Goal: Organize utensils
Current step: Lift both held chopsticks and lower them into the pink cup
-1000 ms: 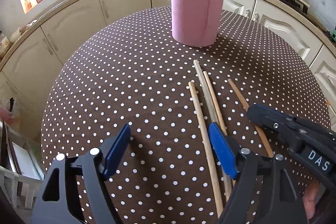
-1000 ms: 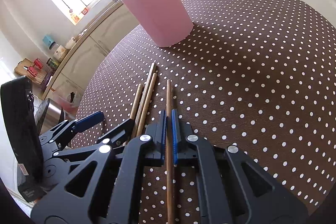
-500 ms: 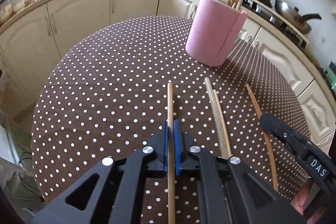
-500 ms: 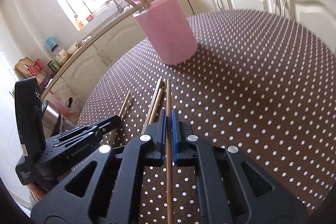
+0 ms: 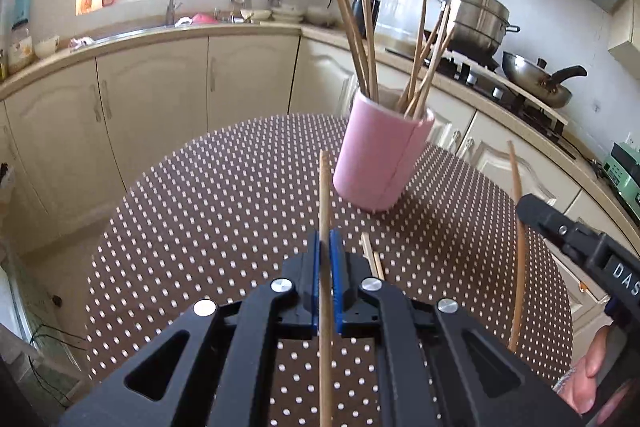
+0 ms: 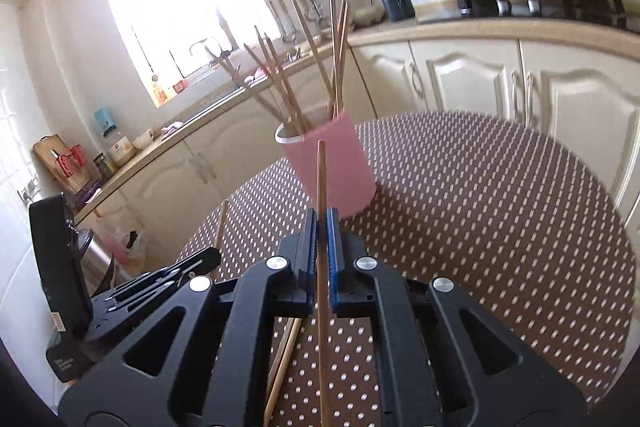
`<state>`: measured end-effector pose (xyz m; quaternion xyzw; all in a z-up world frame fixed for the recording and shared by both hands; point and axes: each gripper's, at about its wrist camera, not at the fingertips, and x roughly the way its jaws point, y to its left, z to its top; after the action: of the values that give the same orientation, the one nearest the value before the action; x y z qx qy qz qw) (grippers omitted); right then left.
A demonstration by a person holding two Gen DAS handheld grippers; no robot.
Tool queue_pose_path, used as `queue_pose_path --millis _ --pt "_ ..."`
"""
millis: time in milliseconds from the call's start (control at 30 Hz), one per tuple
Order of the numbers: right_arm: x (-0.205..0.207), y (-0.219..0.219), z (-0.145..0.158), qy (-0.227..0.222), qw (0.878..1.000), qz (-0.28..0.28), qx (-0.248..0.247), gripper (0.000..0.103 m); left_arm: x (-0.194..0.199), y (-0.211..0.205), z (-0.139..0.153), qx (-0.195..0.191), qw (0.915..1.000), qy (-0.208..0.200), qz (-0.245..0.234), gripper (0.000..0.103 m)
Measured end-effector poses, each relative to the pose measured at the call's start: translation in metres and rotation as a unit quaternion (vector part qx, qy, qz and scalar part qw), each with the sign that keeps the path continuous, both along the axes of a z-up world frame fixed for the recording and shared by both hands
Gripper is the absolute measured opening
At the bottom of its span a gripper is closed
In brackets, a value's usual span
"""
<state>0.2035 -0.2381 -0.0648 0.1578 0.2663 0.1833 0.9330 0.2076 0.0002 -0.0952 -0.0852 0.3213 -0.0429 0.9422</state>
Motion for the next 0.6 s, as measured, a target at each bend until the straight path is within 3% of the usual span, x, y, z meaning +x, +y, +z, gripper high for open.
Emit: queue_pose_path --millis 133,267,500,600 --pt "0.000 0.005 0.014 -0.028 0.999 -0.006 -0.015 0.005 -0.002 0.003 0.015 0.001 0.9998 -0.020 -0.005 0.006" --pt "0.002 0.010 0.030 -0.054 0.998 -0.009 -0.032 0.005 -0.002 0.002 0.034 0.026 0.9980 -0.058 -0.009 0.006" --pt "0.010 0.017 0.063 -0.109 0.993 -0.018 -0.043 0.005 0.004 0.010 0.088 0.026 0.9898 -0.140 0.005 0.006" --pt "0.016 0.019 0.074 -0.123 0.991 -0.024 -0.046 0.005 0.014 0.007 0.103 0.015 0.9880 -0.154 0.008 0.006"
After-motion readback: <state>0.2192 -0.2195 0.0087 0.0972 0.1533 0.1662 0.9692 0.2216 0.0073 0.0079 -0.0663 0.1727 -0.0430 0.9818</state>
